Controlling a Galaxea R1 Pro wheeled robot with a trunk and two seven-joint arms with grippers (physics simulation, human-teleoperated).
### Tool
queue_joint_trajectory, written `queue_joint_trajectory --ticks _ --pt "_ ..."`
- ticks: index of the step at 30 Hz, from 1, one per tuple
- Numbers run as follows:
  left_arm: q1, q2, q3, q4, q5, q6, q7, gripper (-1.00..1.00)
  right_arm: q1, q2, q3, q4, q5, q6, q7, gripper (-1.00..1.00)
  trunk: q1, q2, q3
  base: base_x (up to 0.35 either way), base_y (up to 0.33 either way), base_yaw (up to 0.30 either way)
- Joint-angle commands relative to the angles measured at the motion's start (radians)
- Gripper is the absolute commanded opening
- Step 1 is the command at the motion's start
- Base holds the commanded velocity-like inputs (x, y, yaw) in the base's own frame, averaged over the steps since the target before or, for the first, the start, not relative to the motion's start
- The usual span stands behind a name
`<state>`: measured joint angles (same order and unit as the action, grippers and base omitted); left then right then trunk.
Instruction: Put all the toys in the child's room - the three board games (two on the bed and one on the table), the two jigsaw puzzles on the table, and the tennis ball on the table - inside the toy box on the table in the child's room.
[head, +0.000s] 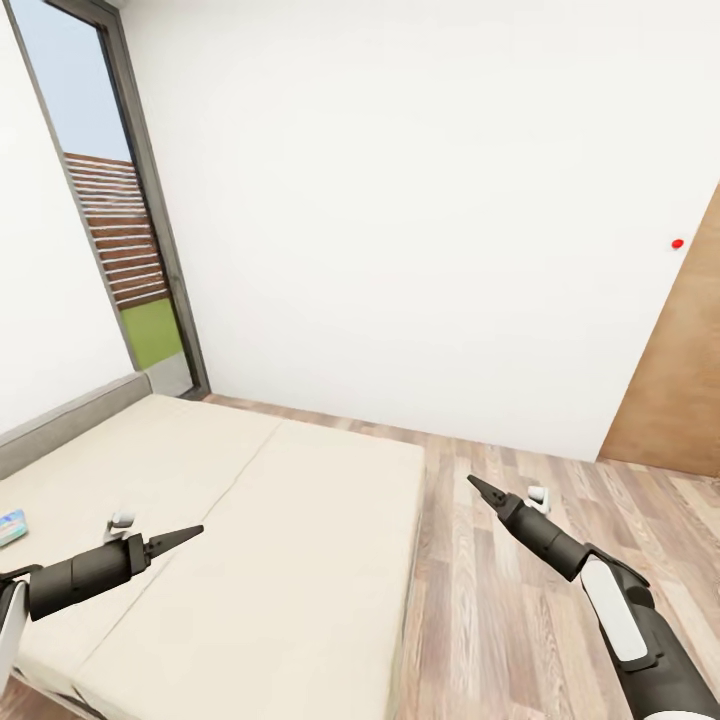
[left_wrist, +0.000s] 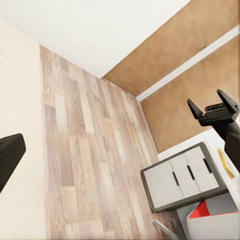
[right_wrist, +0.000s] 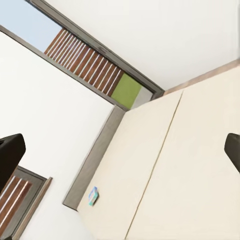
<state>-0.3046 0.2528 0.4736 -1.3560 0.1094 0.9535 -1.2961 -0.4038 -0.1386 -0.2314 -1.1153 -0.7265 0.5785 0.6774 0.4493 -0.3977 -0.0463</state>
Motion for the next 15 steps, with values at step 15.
queue_joint_trajectory --ticks 15 --pt "-0.001 0.000 0.000 0.000 0.003 0.008 -0.002 1.00 -0.001 0.000 -0.001 0.000 -0.004 0.008 0.000 1.00 0.001 -0.002 0.012 0.000 0.267 -0.222"
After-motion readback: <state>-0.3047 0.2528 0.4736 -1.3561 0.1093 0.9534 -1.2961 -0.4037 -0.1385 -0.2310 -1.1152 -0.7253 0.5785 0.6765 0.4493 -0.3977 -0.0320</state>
